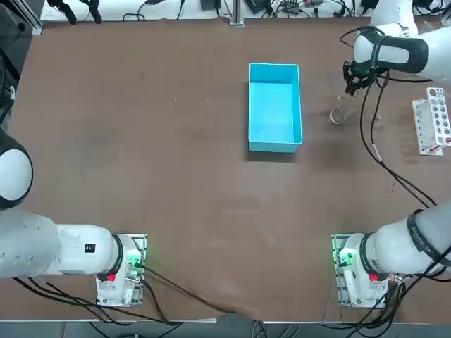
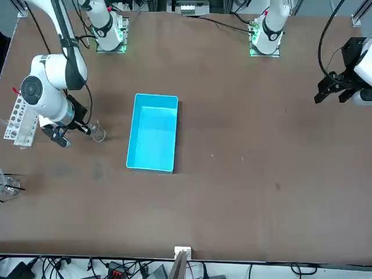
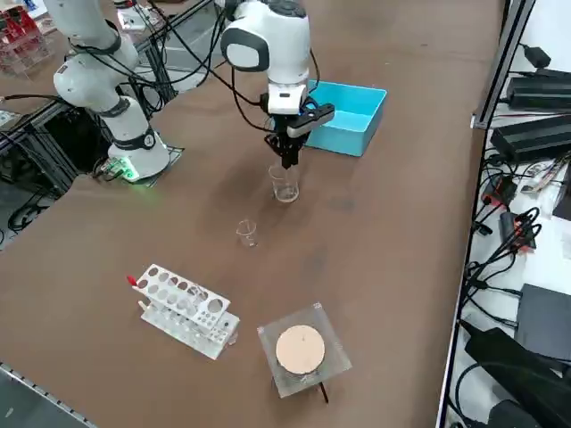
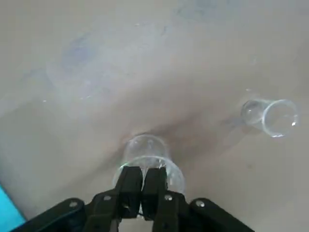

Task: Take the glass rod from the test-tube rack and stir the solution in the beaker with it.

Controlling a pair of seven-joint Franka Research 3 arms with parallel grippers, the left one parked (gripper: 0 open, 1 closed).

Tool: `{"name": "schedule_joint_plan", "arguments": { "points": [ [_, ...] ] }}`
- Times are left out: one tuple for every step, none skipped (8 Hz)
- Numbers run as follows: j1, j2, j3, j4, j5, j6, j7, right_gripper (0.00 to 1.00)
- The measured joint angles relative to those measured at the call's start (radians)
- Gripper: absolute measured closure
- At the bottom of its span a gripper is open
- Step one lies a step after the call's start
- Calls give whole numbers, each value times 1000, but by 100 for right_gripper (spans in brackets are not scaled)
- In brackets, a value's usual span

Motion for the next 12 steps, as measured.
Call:
{"name": "schedule_joint_plan", "arguments": {
  "points": [
    [-8, -1, 0, -4, -3, -2, 0, 95],
    [-12, -4, 0, -12, -4, -10, 0, 95],
    [-13, -7, 0, -21, -4, -29, 0, 95],
    [-12, -11, 4, -26, -4, -50, 0, 95],
    [-10, -18, 9, -27, -4, -69, 0, 95],
    [-7, -23, 14, -27, -4, -77, 1, 95],
    [-3, -26, 16, -28, -4, -78, 13, 95],
    [6, -26, 18, -28, -3, -75, 35, 95],
    [20, -26, 20, -28, -3, -66, 65, 95],
    [32, -25, 22, -28, -3, -52, 93, 95],
    [41, -23, 23, -27, -3, -33, 115, 95],
    [45, -19, 23, -18, -3, -20, 127, 95]
  ]
}}
